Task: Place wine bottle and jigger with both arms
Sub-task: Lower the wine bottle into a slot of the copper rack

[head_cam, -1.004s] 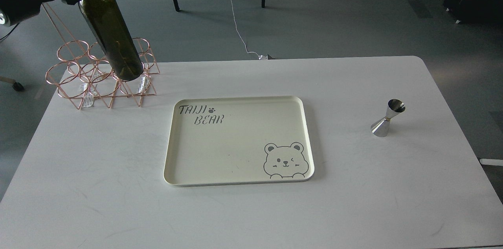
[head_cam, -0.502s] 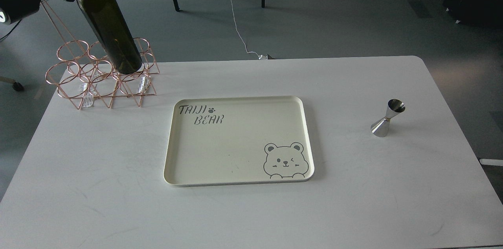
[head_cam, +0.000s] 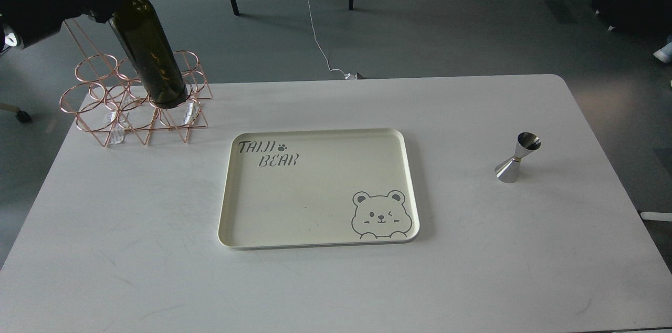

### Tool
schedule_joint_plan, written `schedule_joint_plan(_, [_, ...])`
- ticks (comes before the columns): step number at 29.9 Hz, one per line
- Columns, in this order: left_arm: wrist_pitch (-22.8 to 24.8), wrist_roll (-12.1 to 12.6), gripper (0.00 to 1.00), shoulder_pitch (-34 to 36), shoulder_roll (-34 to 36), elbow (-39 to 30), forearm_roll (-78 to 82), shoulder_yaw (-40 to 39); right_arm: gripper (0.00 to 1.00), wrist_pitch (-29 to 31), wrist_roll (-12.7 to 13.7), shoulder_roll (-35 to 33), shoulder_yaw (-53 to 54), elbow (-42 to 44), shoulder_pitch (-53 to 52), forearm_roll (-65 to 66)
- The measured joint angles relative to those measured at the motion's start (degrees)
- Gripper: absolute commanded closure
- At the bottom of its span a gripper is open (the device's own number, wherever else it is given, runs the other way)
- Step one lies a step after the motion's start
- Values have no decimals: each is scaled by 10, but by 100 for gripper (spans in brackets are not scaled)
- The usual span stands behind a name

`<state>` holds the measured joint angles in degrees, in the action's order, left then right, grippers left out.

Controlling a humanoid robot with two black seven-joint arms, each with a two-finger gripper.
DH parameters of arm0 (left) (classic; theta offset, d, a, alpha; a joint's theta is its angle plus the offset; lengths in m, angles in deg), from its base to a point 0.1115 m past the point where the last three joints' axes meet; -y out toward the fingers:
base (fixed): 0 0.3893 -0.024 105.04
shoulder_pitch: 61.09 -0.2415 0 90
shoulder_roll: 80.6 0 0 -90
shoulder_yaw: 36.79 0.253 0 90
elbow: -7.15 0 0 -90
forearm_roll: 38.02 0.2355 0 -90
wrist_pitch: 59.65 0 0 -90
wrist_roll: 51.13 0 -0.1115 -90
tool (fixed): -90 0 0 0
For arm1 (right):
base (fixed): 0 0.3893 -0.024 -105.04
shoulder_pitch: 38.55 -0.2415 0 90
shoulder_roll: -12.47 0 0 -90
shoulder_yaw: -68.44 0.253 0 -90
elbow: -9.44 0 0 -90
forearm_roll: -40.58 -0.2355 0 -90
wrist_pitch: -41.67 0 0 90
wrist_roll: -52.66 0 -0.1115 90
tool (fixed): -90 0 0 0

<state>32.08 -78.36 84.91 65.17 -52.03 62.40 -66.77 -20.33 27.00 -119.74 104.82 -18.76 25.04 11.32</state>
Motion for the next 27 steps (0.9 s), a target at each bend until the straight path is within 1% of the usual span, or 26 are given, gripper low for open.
schedule_joint_plan(10, [-1, 0, 86, -4, -7, 0, -6, 24, 1, 0, 0, 0, 0, -1, -1, 0])
schedule_joint_plan(17, [-1, 1, 82, -4, -22, 2, -7, 29, 0, 0, 0, 0, -1, 0, -1, 0])
schedule_joint_plan(27, [-1, 0, 78, -6, -41, 30, -10, 37, 1, 0, -1, -1, -1, 0, 1, 0])
